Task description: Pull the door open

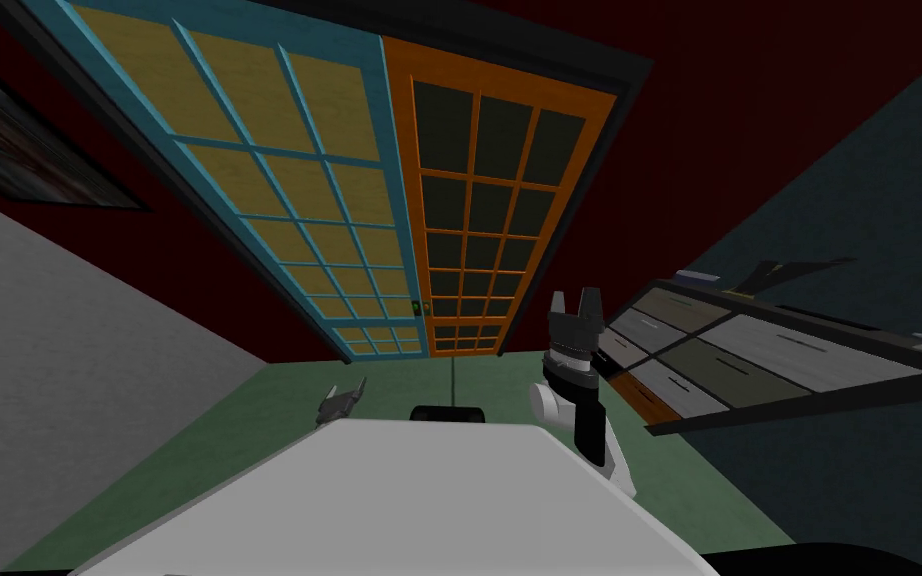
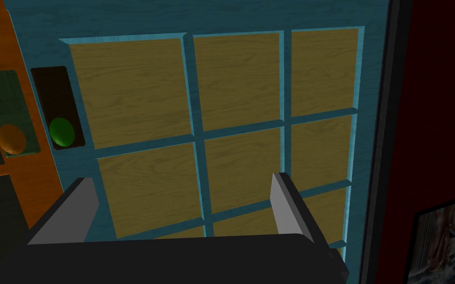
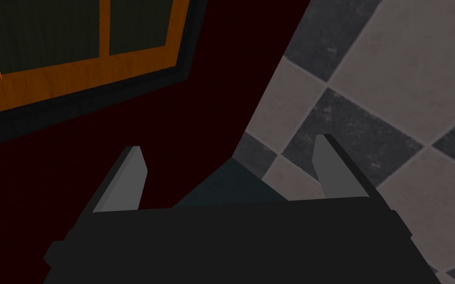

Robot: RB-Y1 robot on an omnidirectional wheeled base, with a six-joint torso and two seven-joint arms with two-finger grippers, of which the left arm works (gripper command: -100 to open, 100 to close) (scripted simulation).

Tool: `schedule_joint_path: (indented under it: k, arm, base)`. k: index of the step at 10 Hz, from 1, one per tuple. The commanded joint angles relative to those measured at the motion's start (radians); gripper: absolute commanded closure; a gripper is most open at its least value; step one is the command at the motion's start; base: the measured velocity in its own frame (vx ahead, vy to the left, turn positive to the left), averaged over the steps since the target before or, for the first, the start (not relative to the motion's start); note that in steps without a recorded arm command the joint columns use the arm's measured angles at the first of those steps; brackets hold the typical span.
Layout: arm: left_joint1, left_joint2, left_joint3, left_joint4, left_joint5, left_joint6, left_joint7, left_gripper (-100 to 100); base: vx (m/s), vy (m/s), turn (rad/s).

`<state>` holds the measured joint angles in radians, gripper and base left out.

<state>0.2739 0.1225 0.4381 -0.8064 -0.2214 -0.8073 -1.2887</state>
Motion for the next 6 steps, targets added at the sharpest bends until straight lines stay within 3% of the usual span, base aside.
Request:
schedule_joint_path:
  k: [1, 4, 5, 6]
  arm:
    - [0.012, 0.000, 0.030, 0.027, 0.013, -0.003, -0.019, -100]
    - [0.022, -0.002, 0.088, 0.061, 0.040, 0.005, -0.054, -100]
    - [0.022, -0.002, 0.088, 0.061, 0.040, 0.005, -0.054, -100]
    - [0.013, -0.009, 0.109, 0.073, 0.051, 0.008, -0.071, -100]
  base:
    - [-0.130, 0.032, -0.035]
    - [-0.112, 0.037, -0.087]
    - [-0.049, 0.027, -0.049]
    - [0.008, 0.031, -0.160]
